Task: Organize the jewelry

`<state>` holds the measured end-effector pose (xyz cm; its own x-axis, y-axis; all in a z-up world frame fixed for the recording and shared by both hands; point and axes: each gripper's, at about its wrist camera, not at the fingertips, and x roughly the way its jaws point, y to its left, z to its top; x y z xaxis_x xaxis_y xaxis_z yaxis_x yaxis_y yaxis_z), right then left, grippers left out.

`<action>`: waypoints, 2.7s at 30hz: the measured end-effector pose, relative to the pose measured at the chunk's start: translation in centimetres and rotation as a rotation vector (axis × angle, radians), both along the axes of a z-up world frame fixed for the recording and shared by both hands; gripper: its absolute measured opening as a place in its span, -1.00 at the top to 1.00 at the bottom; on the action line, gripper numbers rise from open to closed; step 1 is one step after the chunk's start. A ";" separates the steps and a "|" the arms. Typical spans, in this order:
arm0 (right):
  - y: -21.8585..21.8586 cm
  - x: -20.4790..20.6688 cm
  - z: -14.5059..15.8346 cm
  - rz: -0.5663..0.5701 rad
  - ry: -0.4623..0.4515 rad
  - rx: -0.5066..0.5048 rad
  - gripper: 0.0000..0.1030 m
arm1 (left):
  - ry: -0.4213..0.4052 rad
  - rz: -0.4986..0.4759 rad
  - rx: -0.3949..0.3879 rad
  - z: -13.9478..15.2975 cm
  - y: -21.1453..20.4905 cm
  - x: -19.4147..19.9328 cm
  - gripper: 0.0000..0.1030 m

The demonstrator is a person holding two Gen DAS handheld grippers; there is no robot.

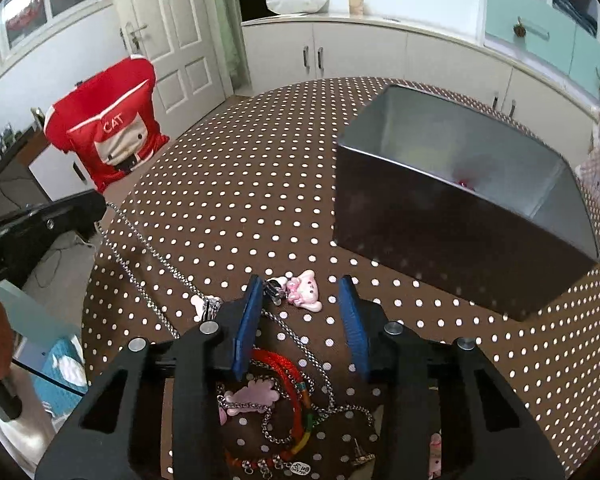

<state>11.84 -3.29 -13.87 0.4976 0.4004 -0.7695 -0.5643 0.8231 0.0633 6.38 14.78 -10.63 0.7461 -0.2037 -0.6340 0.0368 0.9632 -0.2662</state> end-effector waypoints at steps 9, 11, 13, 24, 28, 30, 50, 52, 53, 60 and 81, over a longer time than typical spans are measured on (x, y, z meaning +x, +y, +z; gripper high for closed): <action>-1.2 -0.2 0.9 -0.022 -0.008 0.043 0.60 | -0.013 -0.034 -0.006 0.6 -1.2 0.6 0.94; -1.7 -0.4 1.5 -0.028 -0.015 0.062 0.60 | -0.029 -0.047 -0.001 1.4 -1.8 0.8 0.94; -2.4 -0.6 2.3 -0.039 -0.033 0.074 0.60 | -0.051 -0.070 -0.005 2.5 -2.5 0.8 0.94; -7.2 -2.1 6.7 -0.117 -0.143 0.117 0.60 | -0.163 -0.183 0.018 7.9 -7.4 0.5 0.94; -8.7 -2.7 8.2 -0.136 -0.181 0.133 0.60 | -0.206 -0.204 0.045 9.9 -9.1 0.1 0.94; -9.3 -3.0 8.9 -0.148 -0.206 0.133 0.60 | -0.223 -0.212 0.055 10.7 -9.8 0.0 0.94; -9.6 -3.7 5.1 -0.126 -0.107 0.143 0.59 | -0.020 -0.194 0.144 0.2 -7.5 -1.0 -0.70; -9.6 -3.5 4.7 -0.127 -0.094 0.138 0.59 | 0.003 -0.206 0.172 -0.9 -8.0 -0.9 -0.54; -9.6 -3.4 4.5 -0.129 -0.090 0.136 0.59 | 0.017 -0.211 0.183 -1.5 -8.1 -0.7 -0.43; -9.6 -3.0 3.7 -0.135 -0.066 0.130 0.59 | 0.063 -0.201 0.238 -3.3 -8.1 0.0 0.27; -9.9 -2.1 3.4 -0.142 -0.055 0.141 0.59 | 0.004 -0.229 0.173 -0.6 -7.5 0.8 0.75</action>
<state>9.73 -13.20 -10.51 0.5967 0.4248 -0.6808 -0.4490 0.8799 0.1555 7.22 7.26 -11.25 0.6903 -0.2551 -0.6770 0.2581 0.9610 -0.0990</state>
